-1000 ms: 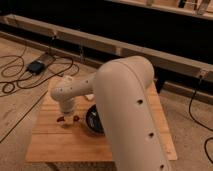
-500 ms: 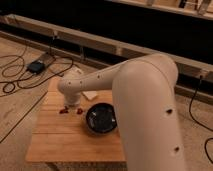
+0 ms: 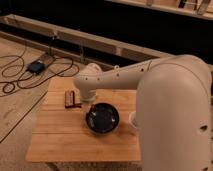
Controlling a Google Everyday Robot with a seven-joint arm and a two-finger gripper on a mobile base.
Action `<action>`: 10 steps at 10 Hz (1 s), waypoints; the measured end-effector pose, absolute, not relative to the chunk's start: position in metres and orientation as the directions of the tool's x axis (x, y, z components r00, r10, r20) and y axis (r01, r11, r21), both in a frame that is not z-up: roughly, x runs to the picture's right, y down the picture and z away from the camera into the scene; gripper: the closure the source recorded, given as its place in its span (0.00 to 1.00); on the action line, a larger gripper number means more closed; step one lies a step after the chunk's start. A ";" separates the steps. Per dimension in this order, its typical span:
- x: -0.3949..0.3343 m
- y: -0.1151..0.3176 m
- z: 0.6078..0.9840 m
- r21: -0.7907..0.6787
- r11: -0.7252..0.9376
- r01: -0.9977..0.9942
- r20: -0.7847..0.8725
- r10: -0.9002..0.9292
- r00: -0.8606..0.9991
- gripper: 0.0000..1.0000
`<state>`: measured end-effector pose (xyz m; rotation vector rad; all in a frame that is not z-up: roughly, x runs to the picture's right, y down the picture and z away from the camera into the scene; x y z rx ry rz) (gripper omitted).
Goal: Place the pepper in the ceramic bowl
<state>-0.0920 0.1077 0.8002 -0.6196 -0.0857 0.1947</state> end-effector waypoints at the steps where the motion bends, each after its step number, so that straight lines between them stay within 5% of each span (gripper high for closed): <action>1: -0.082 0.113 0.802 -0.594 0.786 -0.171 0.005 0.217 0.976 0.90; 8: -0.021 0.138 0.809 -0.630 0.720 -0.289 -0.094 0.298 0.950 0.21; 10: -0.014 0.142 0.811 -0.636 0.710 -0.302 -0.104 0.308 0.946 0.20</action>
